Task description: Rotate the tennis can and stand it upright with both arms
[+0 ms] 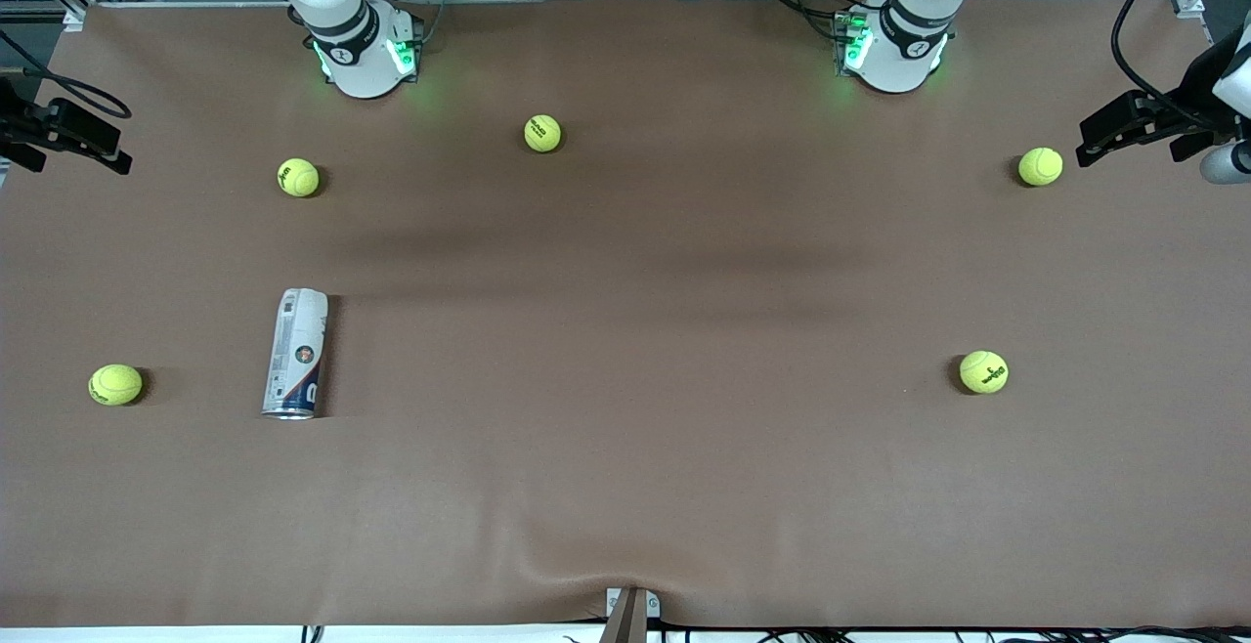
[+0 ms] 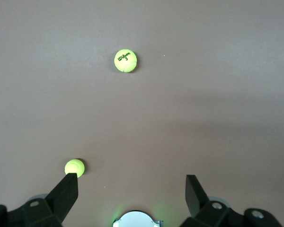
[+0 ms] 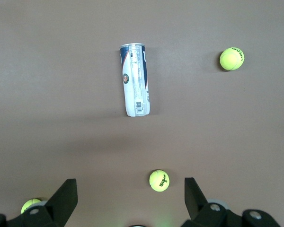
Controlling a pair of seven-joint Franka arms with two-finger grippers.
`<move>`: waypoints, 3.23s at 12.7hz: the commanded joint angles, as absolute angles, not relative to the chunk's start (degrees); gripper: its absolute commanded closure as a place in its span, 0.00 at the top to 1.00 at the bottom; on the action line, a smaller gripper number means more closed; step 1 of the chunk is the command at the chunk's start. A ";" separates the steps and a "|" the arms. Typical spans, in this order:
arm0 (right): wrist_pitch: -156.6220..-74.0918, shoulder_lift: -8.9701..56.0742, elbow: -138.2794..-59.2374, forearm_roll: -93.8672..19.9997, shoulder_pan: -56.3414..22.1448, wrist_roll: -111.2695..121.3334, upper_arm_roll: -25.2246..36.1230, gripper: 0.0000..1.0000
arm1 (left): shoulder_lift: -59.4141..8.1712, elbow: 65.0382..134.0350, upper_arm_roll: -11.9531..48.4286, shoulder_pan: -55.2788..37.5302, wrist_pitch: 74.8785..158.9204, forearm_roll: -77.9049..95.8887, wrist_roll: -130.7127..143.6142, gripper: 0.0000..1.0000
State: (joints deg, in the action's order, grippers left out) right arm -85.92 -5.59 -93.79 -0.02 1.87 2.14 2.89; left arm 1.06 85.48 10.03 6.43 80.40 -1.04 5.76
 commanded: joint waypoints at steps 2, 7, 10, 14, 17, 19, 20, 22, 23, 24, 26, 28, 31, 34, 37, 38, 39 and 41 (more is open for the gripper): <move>-86.48 -5.89 -94.31 0.26 2.81 1.93 2.20 1.00 | 0.44 84.11 10.20 7.03 80.24 -0.52 4.83 1.00; -87.62 0.15 -93.25 0.70 3.60 2.81 2.11 1.00 | 0.26 84.11 10.20 7.12 80.24 -0.09 4.83 1.00; -95.51 9.54 -93.34 0.70 3.08 2.90 2.11 1.00 | 0.35 84.29 10.20 6.94 80.24 -0.35 4.92 1.00; -106.04 23.26 -94.21 0.09 1.77 6.59 1.93 1.00 | 0.18 84.37 10.20 6.94 80.33 -0.35 4.92 1.00; -114.33 30.74 -94.66 0.09 1.06 11.14 1.85 1.00 | -0.35 84.37 10.20 6.94 80.60 -0.26 4.92 1.00; -117.15 34.44 -94.75 0.00 1.40 12.65 1.67 1.00 | -0.35 84.37 10.20 6.94 80.60 -0.26 4.92 1.00; -117.94 35.76 -94.75 0.00 1.49 12.74 1.41 1.00 | -0.35 84.37 10.20 6.94 80.60 -0.26 4.83 1.00; -119.52 37.35 -95.10 -0.79 1.58 12.74 1.41 1.00 | -0.44 84.46 10.20 6.94 80.60 -0.26 4.83 1.00; -119.71 38.05 -95.10 -0.79 1.76 12.74 1.41 1.00 | -0.53 84.46 10.20 6.94 80.60 -0.26 4.83 1.00; -119.71 38.75 -95.10 -0.79 1.84 12.74 1.41 1.00 | -0.79 84.38 10.20 6.94 80.60 -0.35 4.92 1.00; -119.27 39.99 -95.27 -0.79 2.02 12.74 1.41 1.00 | -0.88 84.37 10.20 6.94 80.68 -0.26 4.92 1.00; -119.18 40.25 -96.41 -0.79 1.93 12.66 1.41 0.63 | -0.88 84.46 10.20 6.94 80.95 -0.26 4.83 1.00; -116.56 38.94 -95.98 -0.79 1.23 12.74 1.32 0.35 | -0.97 84.46 10.20 6.94 81.04 -0.44 4.83 1.00; -111.55 32.45 -95.36 -0.79 -0.25 12.83 0.79 0.36 | -0.97 84.46 10.20 6.94 81.04 -0.44 4.83 1.00; -107.51 26.57 -95.10 -0.79 -3.85 12.66 0.44 0.37 | -1.23 84.55 10.20 6.86 81.30 -0.53 4.83 1.00; -104.88 23.76 -95.01 -0.53 -5.61 12.66 0.70 0.37 | -1.40 84.55 10.20 6.86 81.21 -0.53 4.83 1.00; -102.85 21.82 -94.57 -0.61 -6.15 12.57 0.62 0.37 | -1.49 84.46 10.28 6.86 81.30 -0.53 4.83 1.00; -97.94 19.08 -90.55 -0.70 -8.94 12.31 0.35 0.38 | -1.58 84.46 10.28 6.86 81.30 -0.53 4.83 1.00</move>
